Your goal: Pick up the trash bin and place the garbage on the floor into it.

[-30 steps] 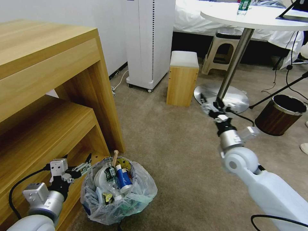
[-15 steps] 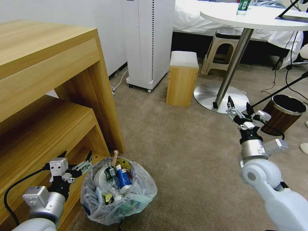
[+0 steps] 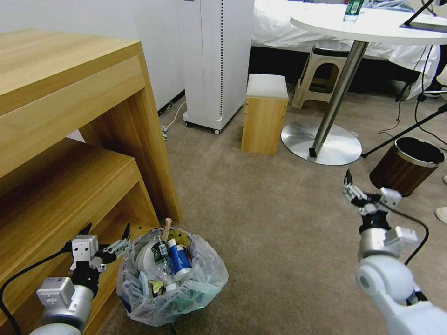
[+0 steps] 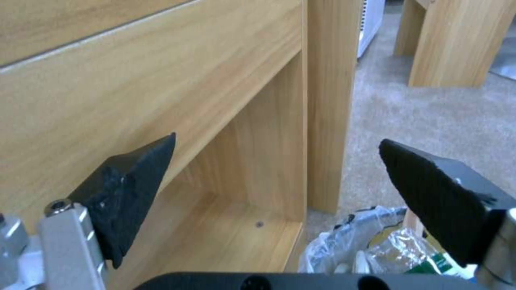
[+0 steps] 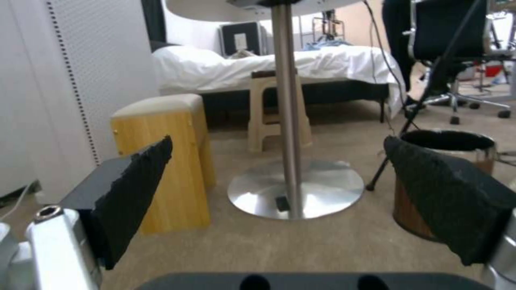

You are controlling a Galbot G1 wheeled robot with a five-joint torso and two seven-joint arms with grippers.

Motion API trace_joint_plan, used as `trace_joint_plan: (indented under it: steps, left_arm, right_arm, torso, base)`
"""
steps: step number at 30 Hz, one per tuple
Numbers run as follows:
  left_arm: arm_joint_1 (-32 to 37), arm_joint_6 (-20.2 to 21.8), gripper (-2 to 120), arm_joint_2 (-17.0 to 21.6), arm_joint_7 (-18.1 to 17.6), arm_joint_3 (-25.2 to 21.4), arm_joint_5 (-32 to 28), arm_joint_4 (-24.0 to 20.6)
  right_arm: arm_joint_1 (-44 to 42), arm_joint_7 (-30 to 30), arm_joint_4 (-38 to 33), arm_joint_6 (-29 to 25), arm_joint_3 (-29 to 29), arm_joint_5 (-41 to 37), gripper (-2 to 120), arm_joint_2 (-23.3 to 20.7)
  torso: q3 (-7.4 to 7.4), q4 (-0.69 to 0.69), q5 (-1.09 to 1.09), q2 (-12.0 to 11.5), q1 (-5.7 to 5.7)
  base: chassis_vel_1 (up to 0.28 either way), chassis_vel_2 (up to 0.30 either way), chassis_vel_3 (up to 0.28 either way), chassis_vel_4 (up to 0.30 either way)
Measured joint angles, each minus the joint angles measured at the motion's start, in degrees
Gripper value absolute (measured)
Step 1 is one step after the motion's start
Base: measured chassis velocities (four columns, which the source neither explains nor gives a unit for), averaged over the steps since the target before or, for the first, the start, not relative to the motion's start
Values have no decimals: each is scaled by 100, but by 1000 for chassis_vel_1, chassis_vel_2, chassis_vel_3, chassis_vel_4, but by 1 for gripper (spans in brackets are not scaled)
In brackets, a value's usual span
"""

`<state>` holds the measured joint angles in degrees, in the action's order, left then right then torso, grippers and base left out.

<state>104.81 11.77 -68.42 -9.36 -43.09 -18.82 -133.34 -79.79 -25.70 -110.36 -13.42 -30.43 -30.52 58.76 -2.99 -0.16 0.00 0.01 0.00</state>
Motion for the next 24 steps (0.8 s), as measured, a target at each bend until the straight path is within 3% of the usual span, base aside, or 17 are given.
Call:
trace_joint_plan:
  steps: [12,24]
  left_arm:
    - [244,-148,100,-56,82,84,395,57]
    - [358,-174,100,-7,101,60,404,48]
  right_arm:
    - [-152,249,214,-573,249,1007,100,882]
    - [-143,587,278,-658,236,1042,100,1022]
  torso:
    - [0,0,-1,0,0]
    - [0,1,0,0,0]
  base:
    - [0,0,0,0]
    - [0,0,0,0]
